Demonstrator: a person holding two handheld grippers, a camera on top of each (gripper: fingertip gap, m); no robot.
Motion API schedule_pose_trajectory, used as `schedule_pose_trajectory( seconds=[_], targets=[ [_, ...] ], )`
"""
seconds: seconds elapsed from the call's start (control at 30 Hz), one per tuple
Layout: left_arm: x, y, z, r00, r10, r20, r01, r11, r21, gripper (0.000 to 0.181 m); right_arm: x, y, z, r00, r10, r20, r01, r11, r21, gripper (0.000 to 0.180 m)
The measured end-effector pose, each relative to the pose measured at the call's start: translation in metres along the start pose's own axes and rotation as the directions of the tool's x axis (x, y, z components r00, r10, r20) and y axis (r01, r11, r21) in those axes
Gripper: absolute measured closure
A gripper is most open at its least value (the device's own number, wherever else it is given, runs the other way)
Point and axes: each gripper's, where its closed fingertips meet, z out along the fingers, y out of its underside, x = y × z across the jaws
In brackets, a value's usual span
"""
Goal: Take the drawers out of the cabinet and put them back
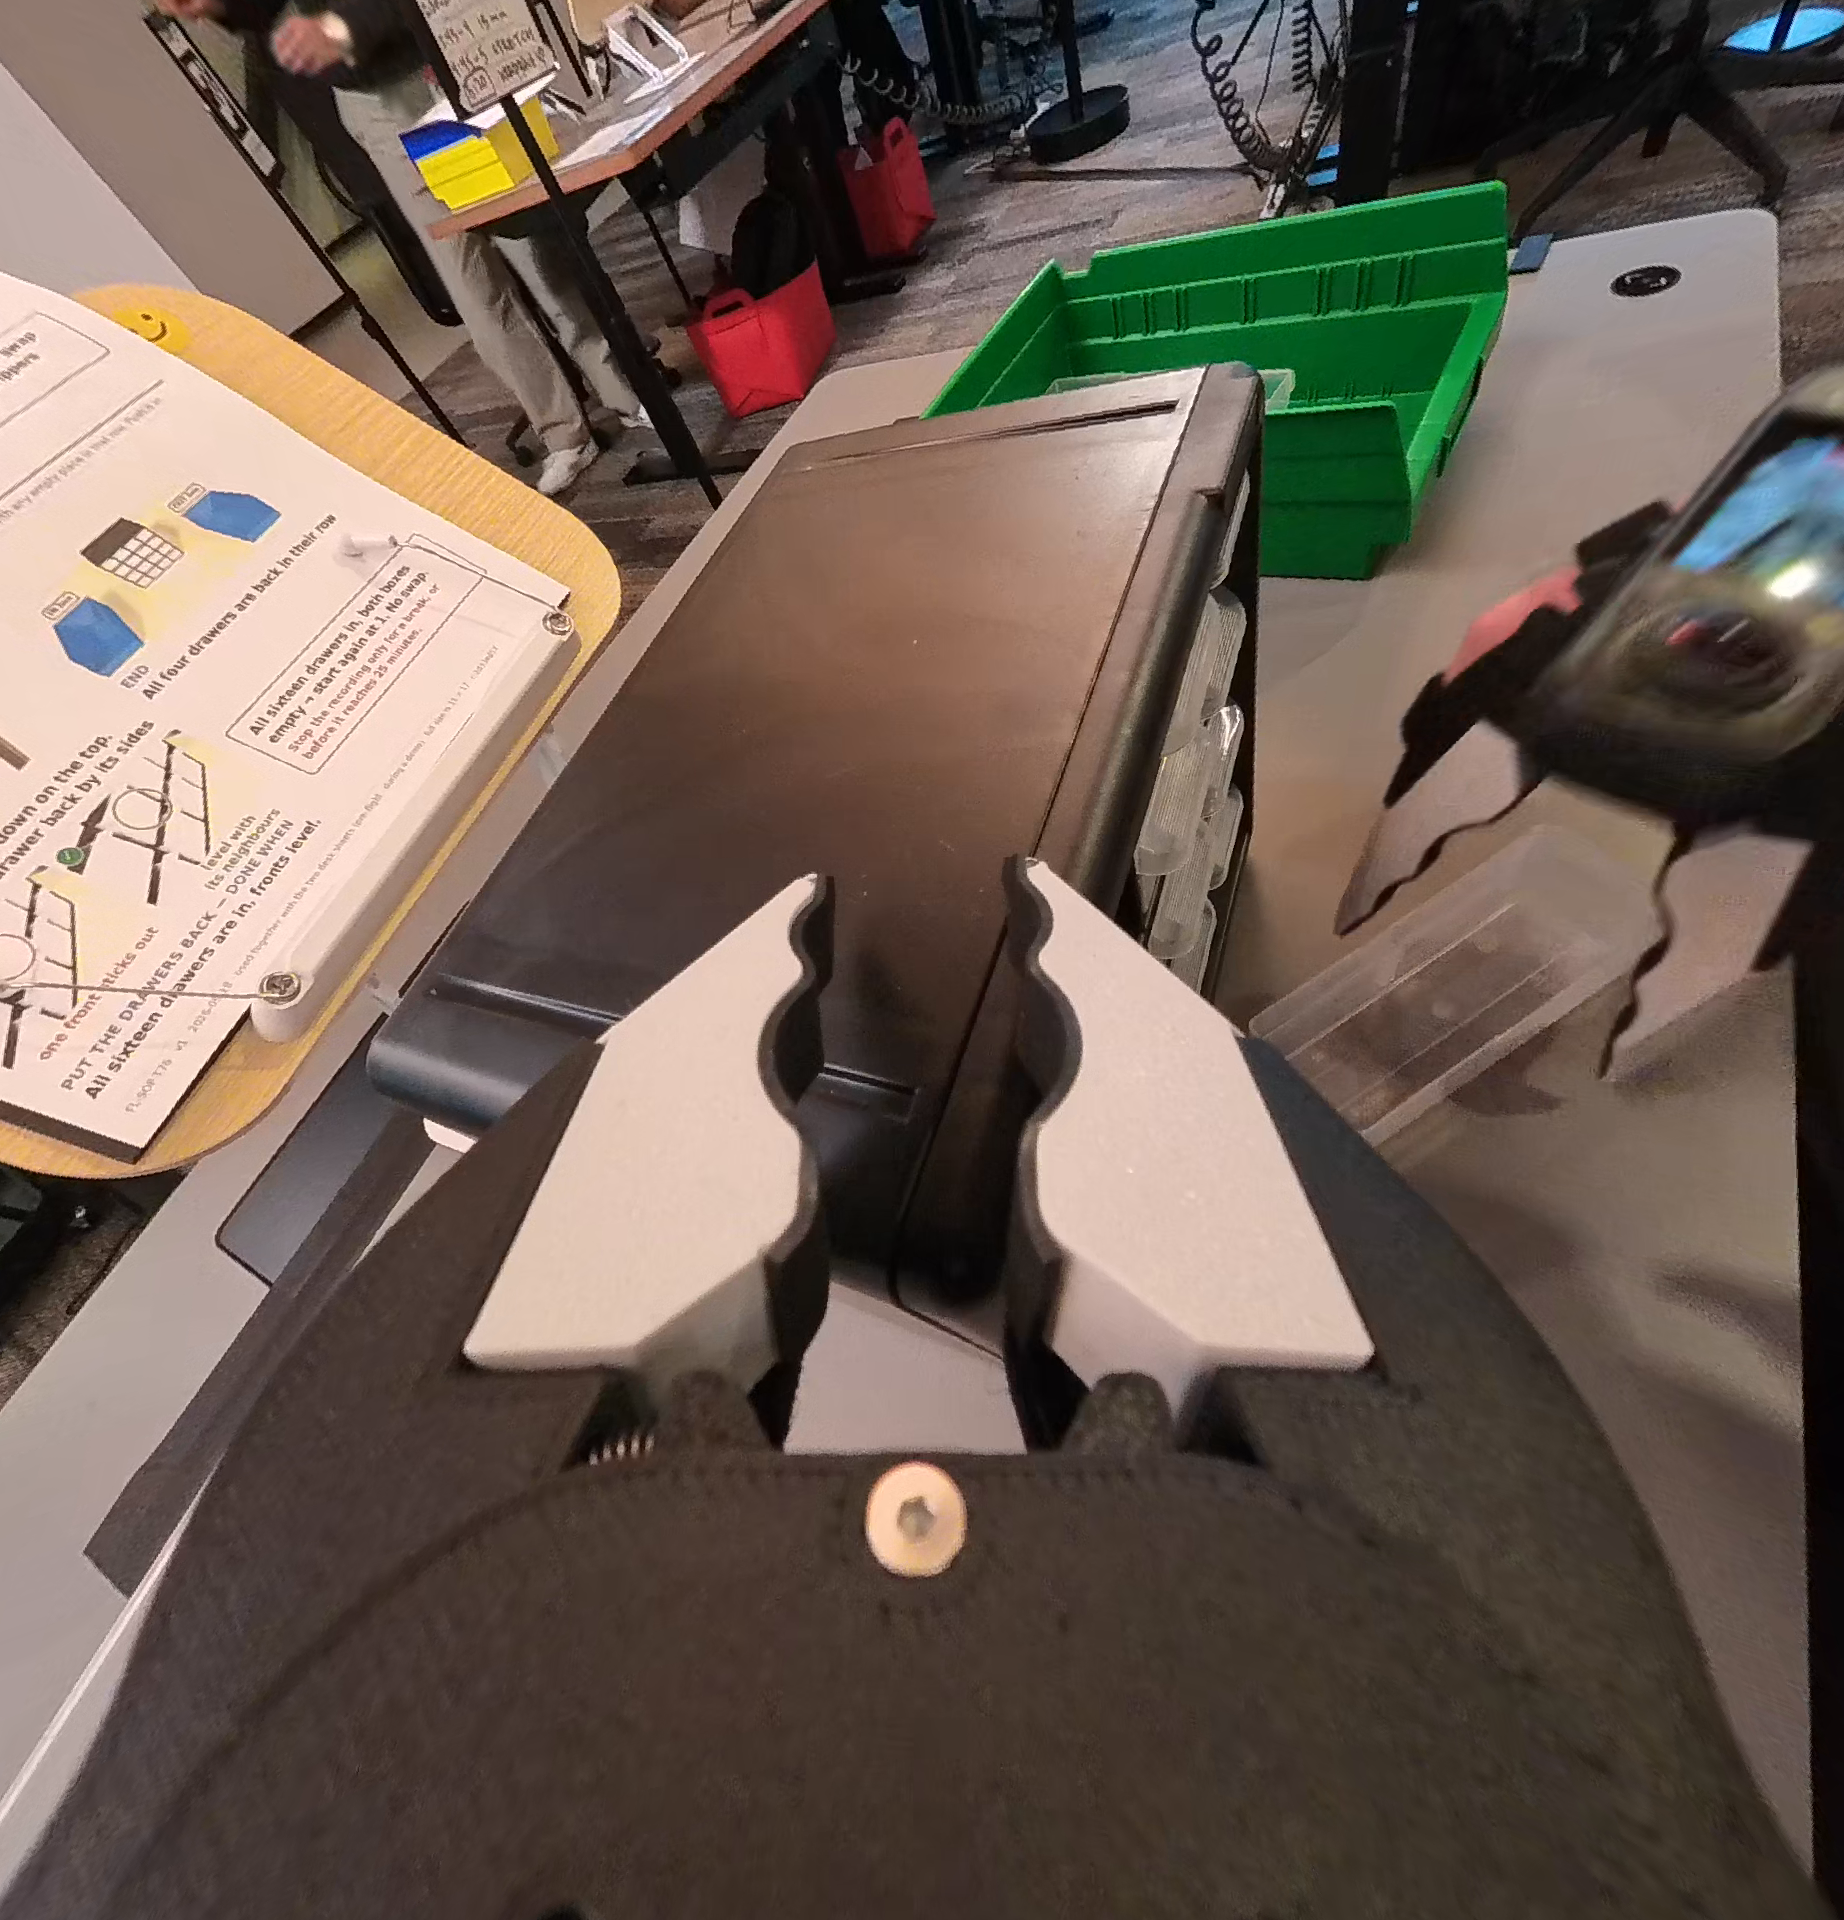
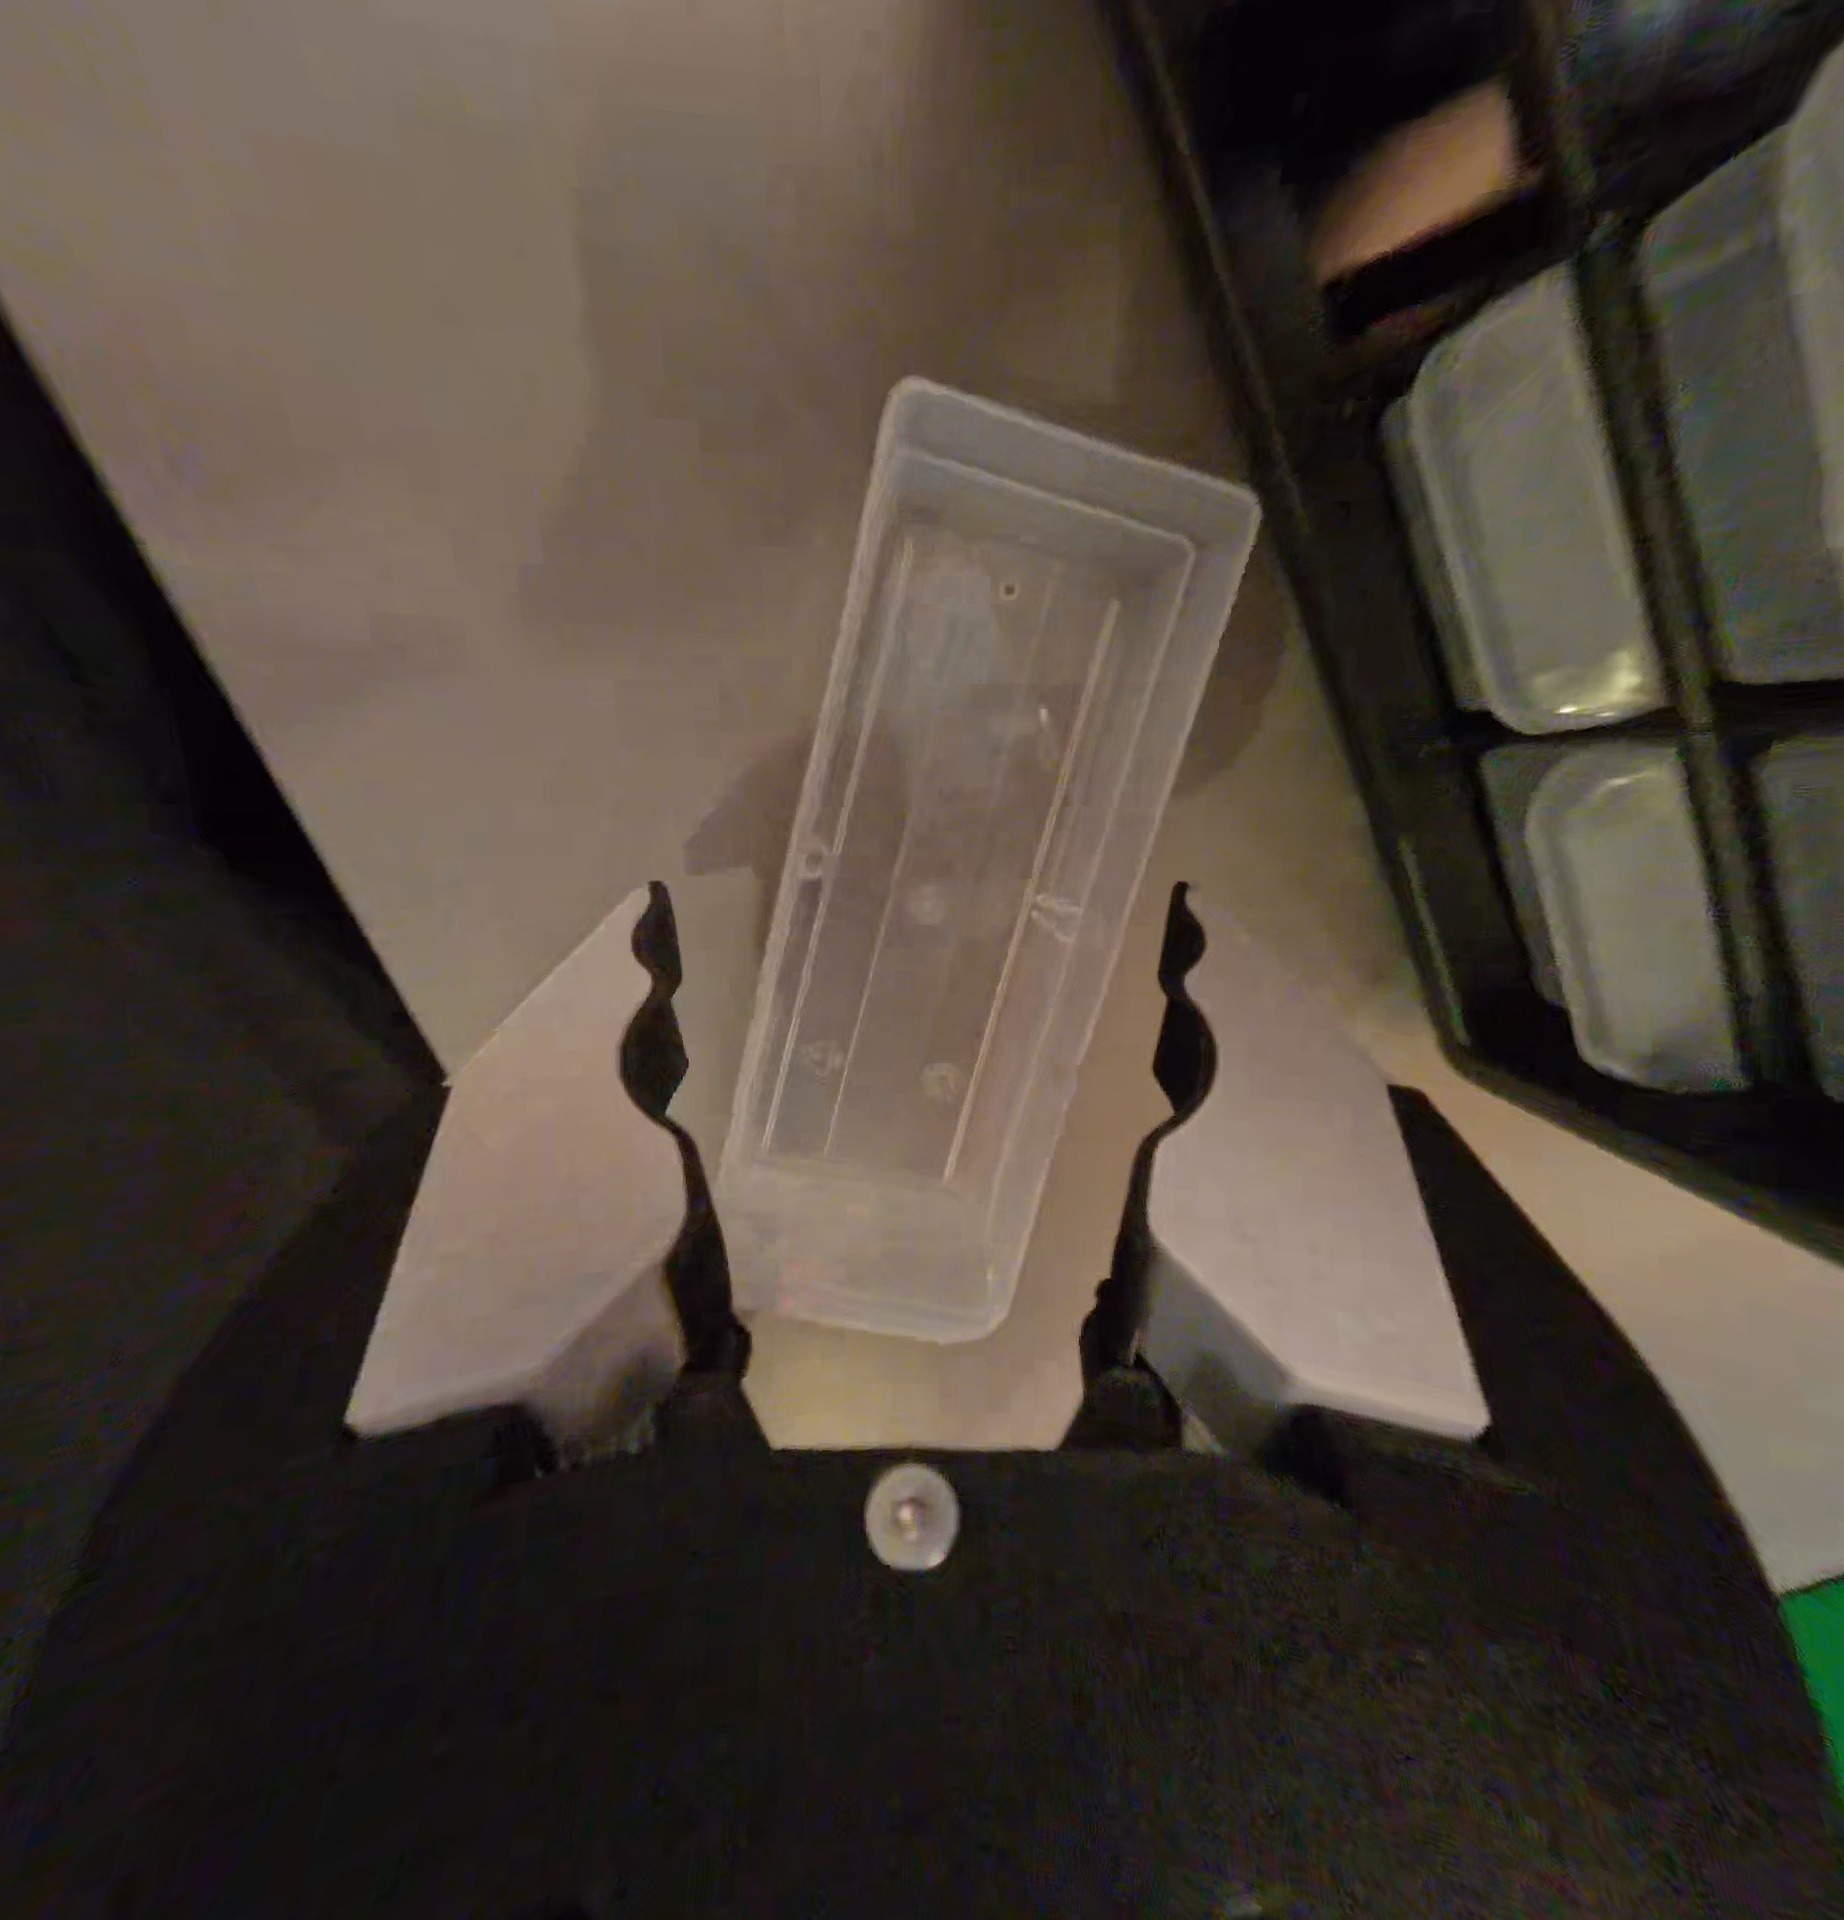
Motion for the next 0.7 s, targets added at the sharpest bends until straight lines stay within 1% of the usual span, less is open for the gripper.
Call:
schedule_pose_trajectory(
  seconds=[0.07, 0.13, 0.23, 0.3, 0.37, 0.4, 0.53, 0.57, 0.63, 0.7],
  targets=[
    [0.0, 0.0, 0.0, 1.0, 0.001, -0.002, -0.001, 1.0, 0.001, 0.149, 0.0, 0.006, 0.012, 0.999, 0.019, 0.032, -0.017, 0.998, -0.062, 0.103],
    [0.0, 0.0, 0.0, 1.0, 0.004, -0.003, -0.004, 1.0, 0.004, 0.149, 0.0, 0.008, 0.012, 0.998, 0.003, 0.055, 0.001, 0.997, -0.076, 0.118],
    [0.0, 0.0, 0.0, 1.0, 0.008, -0.004, -0.008, 1.0, 0.004, 0.149, 0.007, 0.019, 0.002, 0.994, -0.11, 0.011, 0.11, 0.989, -0.097, 0.12],
    [0.0, 0.0, 0.0, 1.0, 0.008, -0.005, -0.008, 1.0, 0.005, 0.149, 0.006, 0.025, -0.012, 0.99, -0.134, 0.032, 0.136, 0.988, -0.069, 0.121],
    [0.0, 0.0, 0.0, 1.0, 0.007, -0.005, -0.007, 1.0, 0.005, 0.149, 0.009, 0.04, -0.034, 0.983, -0.174, 0.056, 0.177, 0.983, -0.056, 0.121],
    [0.0, 0.0, 0.0, 1.0, 0.007, -0.005, -0.007, 1.0, 0.005, 0.149, 0.016, 0.049, -0.048, 0.98, -0.192, 0.046, 0.194, 0.98, -0.054, 0.121],
    [0.0, 0.0, 0.0, 1.0, 0.004, -0.006, -0.004, 1.0, 0.004, 0.149, 0.066, 0.092, -0.121, 0.983, -0.174, -0.051, 0.172, 0.985, -0.029, 0.121],
    [0.0, 0.0, 0.0, 1.0, 0.004, -0.006, -0.004, 1.0, 0.003, 0.149, 0.084, 0.106, -0.14, 0.983, -0.156, -0.093, 0.152, 0.987, -0.049, 0.121],
    [0.0, 0.0, 0.0, 1.0, 0.001, -0.006, -0.001, 1.0, 0.003, 0.149, 0.124, 0.138, -0.176, 0.965, -0.172, -0.199, 0.152, 0.982, -0.113, 0.121],
    [0.0, 0.0, 0.0, 1.0, -0.001, -0.005, 0.001, 1.0, 0.001, 0.149, 0.162, 0.174, -0.199, 0.949, -0.168, -0.266, 0.112, 0.97, -0.214, 0.121]
  ],
)
